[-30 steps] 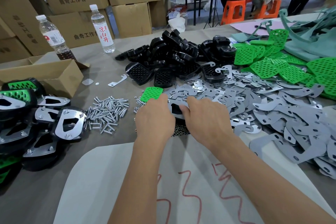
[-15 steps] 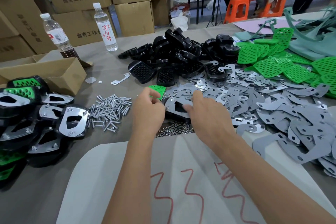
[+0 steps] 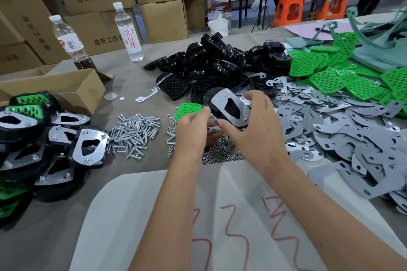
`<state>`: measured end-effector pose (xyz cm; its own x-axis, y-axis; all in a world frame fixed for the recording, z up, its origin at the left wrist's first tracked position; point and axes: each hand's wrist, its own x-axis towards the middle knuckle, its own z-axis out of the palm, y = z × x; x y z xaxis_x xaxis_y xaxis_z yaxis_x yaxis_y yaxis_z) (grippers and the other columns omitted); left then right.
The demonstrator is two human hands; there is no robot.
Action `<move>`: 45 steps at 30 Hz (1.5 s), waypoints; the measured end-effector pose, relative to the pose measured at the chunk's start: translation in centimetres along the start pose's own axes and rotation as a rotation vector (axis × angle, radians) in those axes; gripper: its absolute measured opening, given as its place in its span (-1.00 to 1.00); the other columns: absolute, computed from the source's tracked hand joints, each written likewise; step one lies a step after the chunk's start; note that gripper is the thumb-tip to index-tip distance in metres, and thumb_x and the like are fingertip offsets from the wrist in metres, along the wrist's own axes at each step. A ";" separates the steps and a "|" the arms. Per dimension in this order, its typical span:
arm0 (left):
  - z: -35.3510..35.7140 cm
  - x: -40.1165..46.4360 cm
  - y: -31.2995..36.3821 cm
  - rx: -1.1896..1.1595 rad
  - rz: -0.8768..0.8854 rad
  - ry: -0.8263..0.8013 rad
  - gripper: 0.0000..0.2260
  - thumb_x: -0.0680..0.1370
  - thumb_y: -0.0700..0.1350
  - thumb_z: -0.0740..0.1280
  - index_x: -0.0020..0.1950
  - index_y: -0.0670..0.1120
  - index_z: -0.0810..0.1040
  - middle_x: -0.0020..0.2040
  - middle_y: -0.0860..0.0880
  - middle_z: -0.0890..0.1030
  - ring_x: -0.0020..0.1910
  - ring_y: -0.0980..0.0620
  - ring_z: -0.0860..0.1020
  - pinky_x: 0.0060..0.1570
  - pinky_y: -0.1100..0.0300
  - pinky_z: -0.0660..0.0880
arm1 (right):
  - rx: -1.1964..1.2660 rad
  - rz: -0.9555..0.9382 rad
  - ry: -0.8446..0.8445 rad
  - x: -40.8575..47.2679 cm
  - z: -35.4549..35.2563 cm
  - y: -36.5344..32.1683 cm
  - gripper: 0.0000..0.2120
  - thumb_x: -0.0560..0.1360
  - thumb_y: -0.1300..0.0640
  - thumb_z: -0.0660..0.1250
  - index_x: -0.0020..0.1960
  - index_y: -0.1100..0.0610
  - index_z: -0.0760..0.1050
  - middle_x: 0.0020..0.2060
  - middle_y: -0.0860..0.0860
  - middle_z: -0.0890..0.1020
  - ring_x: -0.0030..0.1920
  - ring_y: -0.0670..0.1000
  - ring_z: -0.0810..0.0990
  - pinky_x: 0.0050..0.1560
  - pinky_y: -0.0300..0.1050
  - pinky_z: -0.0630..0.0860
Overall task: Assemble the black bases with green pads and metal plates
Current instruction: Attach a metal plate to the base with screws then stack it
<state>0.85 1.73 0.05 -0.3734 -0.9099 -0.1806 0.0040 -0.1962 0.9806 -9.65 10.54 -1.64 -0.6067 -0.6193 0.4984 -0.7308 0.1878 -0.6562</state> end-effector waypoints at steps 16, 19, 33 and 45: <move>1.6 -1.3 -1.1 0.481 0.727 0.011 -0.78 0.47 -0.21 0.41 0.09 -0.01 0.65 -0.16 0.10 0.70 -0.13 0.06 0.66 -0.07 -0.01 0.63 | 0.032 -0.189 -0.070 0.0 -0.3 0.8 -0.89 0.70 0.07 0.14 -0.01 0.04 0.31 -0.11 -0.08 0.45 -0.15 0.01 0.39 -0.20 0.02 0.36; 1.8 -1.3 -1.3 0.533 0.788 0.008 -0.83 0.48 -0.15 0.42 0.07 -0.05 0.63 -0.17 0.03 0.69 -0.15 -0.02 0.66 -0.15 -0.03 0.62 | 0.070 -0.190 -0.058 0.1 -0.3 1.2 -0.84 0.71 0.15 0.13 -0.05 0.02 0.27 -0.15 -0.07 0.42 -0.18 0.01 0.36 -0.21 0.02 0.33; 3.0 -2.3 -1.4 0.479 0.768 0.017 -0.89 0.52 -0.17 0.43 0.04 -0.07 0.62 -0.22 0.04 0.69 -0.23 -0.03 0.67 -0.23 -0.05 0.60 | 0.170 -0.097 0.001 0.1 -0.3 0.8 -0.73 0.73 0.13 0.12 -0.15 0.08 0.30 -0.29 -0.13 0.40 -0.24 -0.09 0.38 -0.24 -0.21 0.26; 2.8 -2.5 -1.5 0.528 0.802 -0.021 -0.94 0.54 -0.19 0.41 -0.01 -0.08 0.59 -0.27 0.03 0.64 -0.27 -0.05 0.61 -0.27 -0.04 0.55 | 0.220 -0.088 0.020 0.3 -0.2 0.6 -0.72 0.74 0.16 0.11 -0.15 0.05 0.25 -0.27 -0.15 0.35 -0.23 -0.11 0.35 -0.21 -0.20 0.25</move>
<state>-0.78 5.36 -0.79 -0.4581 -0.6941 0.5552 -0.1510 0.6763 0.7210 -10.36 10.66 -1.74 -0.5518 -0.6100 0.5687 -0.6965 -0.0381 -0.7166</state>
